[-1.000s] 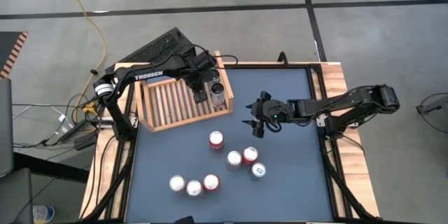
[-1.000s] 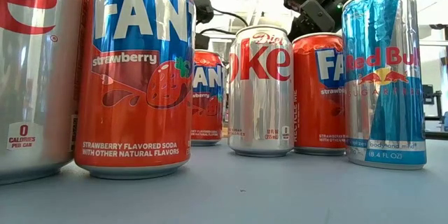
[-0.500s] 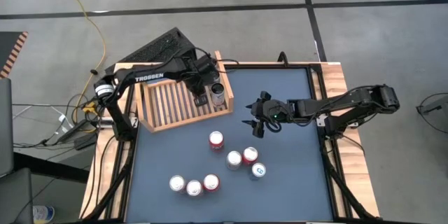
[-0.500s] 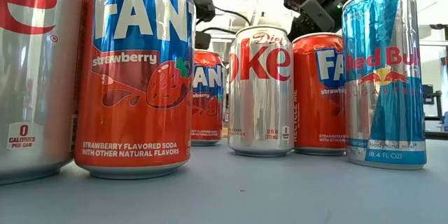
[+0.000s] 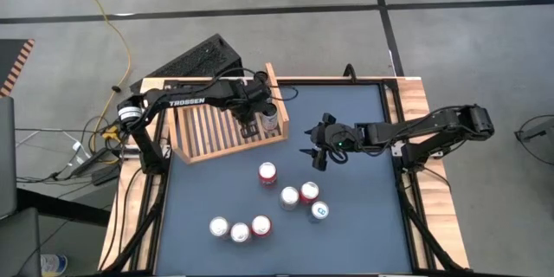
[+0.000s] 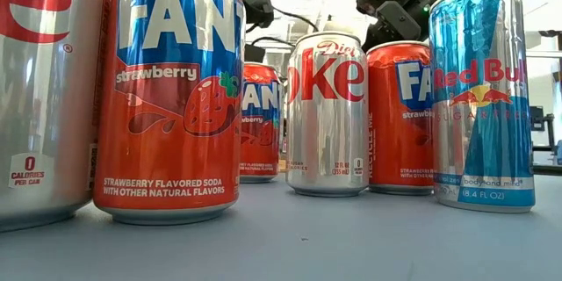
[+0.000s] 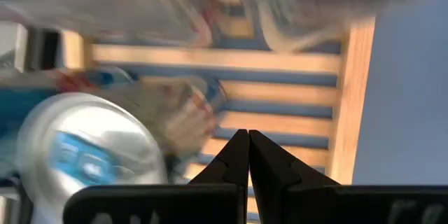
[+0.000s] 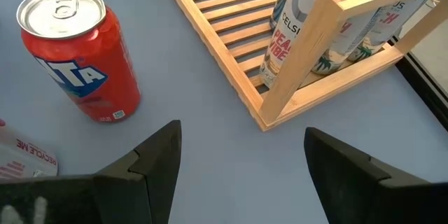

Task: Place canned beverage on shelf
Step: Put the left blue soda can on the shelf aligned with the other blue soda can

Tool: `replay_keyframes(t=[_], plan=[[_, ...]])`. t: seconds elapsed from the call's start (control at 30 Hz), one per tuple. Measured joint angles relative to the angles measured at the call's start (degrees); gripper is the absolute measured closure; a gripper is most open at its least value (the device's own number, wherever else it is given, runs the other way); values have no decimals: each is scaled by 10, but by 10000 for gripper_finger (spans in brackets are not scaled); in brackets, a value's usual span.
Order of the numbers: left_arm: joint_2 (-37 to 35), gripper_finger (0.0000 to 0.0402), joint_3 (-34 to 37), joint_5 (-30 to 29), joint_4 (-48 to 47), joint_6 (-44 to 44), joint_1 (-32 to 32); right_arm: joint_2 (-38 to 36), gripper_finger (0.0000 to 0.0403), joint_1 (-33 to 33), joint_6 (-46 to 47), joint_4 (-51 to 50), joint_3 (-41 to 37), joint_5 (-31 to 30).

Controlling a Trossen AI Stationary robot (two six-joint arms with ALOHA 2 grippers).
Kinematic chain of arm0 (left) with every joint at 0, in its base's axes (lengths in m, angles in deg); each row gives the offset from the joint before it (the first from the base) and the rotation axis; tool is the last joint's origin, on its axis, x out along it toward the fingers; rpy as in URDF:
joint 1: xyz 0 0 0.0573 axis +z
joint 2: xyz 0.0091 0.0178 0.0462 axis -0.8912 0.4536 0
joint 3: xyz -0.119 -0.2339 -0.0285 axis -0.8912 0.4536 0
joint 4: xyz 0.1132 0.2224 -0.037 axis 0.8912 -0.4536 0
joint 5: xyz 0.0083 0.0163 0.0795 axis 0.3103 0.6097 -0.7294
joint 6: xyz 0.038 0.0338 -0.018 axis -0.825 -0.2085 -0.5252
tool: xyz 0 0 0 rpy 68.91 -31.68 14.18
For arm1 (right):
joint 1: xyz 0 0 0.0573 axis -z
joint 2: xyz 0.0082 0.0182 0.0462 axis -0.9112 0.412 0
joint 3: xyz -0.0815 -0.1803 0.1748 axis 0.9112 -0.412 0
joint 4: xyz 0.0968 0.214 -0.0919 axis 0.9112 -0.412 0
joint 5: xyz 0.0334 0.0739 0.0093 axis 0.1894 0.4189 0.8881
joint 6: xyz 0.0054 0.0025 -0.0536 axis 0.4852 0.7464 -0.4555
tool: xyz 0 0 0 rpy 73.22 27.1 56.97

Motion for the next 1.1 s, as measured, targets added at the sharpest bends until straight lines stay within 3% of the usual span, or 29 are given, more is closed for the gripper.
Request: replay_keyframes(t=[0.47, 0.63, 1.1], plan=[[0, 401, 70, -36, 68, 9, -22, 0, 127, 0, 0, 0, 0, 0], [0, 401, 72, -76, 83, 6, -22, 0, 127, 0, 0, 1, 0, 0], [0, 401, 72, -111, 85, 7, -23, 0, 127, 0, 2, 2, 0, 0]])
